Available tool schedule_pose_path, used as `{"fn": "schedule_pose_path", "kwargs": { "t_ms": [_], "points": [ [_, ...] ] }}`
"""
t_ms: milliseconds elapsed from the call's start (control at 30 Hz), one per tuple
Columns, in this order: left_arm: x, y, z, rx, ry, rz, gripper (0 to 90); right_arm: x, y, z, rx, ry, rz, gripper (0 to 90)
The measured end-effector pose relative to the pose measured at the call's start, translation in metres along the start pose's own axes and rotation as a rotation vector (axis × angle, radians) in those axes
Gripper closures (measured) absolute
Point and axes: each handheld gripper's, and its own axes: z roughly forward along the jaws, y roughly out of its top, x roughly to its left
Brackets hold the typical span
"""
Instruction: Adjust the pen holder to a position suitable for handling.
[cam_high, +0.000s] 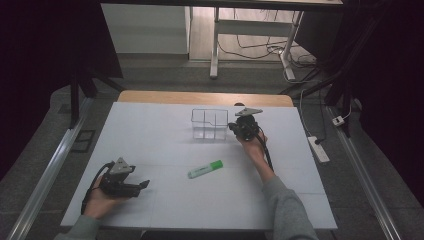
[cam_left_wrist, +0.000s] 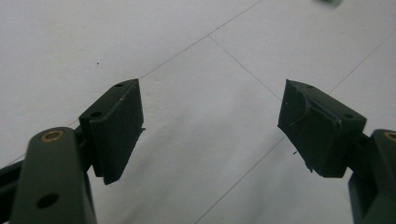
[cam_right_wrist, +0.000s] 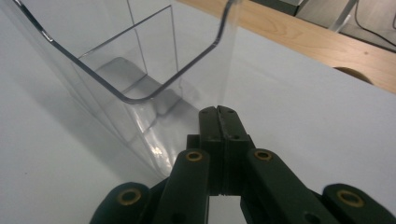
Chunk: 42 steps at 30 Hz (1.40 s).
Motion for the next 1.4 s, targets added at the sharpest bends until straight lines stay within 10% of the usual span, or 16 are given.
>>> {"fn": "schedule_pose_path", "kwargs": {
  "t_ms": [800, 1400],
  "points": [
    [0.004, 0.001, 0.004, -0.007, -0.007, 0.002, 22.6, -0.010, -0.050, -0.111, -0.032, -0.007, 0.007, 88.9],
    [0.002, 0.006, 0.003, -0.036, -0.009, 0.024, 23.2, 0.001, -0.101, -0.170, -0.084, 0.041, 0.004, 45.6]
  ]
}}
